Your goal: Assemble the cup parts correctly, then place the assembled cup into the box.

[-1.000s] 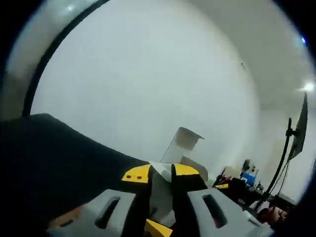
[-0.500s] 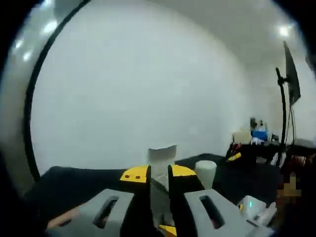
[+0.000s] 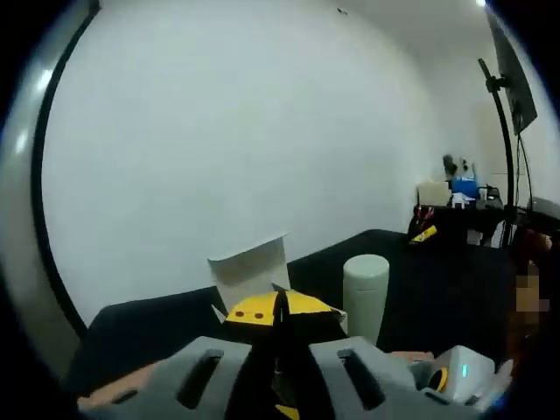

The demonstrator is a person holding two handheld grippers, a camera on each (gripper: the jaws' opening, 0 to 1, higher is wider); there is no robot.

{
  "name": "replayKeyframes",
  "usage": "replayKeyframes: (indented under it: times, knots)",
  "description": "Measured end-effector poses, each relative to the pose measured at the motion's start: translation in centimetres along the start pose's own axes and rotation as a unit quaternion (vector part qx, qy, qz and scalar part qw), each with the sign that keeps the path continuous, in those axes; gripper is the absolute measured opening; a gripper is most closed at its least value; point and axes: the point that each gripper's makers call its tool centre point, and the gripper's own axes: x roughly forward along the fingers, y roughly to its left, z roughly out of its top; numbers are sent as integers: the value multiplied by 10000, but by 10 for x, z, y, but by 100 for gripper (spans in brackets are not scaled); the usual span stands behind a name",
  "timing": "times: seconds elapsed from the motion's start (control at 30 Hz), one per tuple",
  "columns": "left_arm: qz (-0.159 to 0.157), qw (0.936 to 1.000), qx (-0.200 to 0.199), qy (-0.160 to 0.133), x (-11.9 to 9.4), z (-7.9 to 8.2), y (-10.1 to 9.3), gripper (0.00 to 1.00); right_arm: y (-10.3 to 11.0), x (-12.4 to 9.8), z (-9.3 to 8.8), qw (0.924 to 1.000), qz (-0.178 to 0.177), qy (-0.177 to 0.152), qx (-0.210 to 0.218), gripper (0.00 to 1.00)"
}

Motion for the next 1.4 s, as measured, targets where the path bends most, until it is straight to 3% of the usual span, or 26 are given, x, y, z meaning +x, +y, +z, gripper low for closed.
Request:
replayKeyframes:
  times: [0.17, 0.47, 0.73, 0.8, 1.17, 1.33, 1.4]
  knots:
    - [74, 9991, 191, 362, 10, -7, 2, 5, 1, 0, 0, 10000, 1, -7, -50, 48]
    - [-185, 9991, 128, 361, 16, 0, -11, 5, 1, 0, 0, 10000, 0, 3, -41, 48]
    - [-331, 9980, 374, 390, 25, 4, -28, 5, 0, 0, -1, 10000, 4, 15, -31, 48]
    - [-364, 9978, 401, 392, 34, 7, -22, 5, 0, 0, -1, 10000, 0, 27, -2, 48]
    - [-506, 9953, 564, 609, 41, -4, -33, 4, -2, 1, -2, 10000, -7, 45, 52, 48]
    - [-525, 9952, 580, 581, 38, -3, -34, 4, -1, 1, -2, 10000, 0, 31, 51, 48]
    - [-481, 9967, 503, 425, 35, 3, -30, 5, -1, 1, -2, 10000, 5, 23, 57, 48]
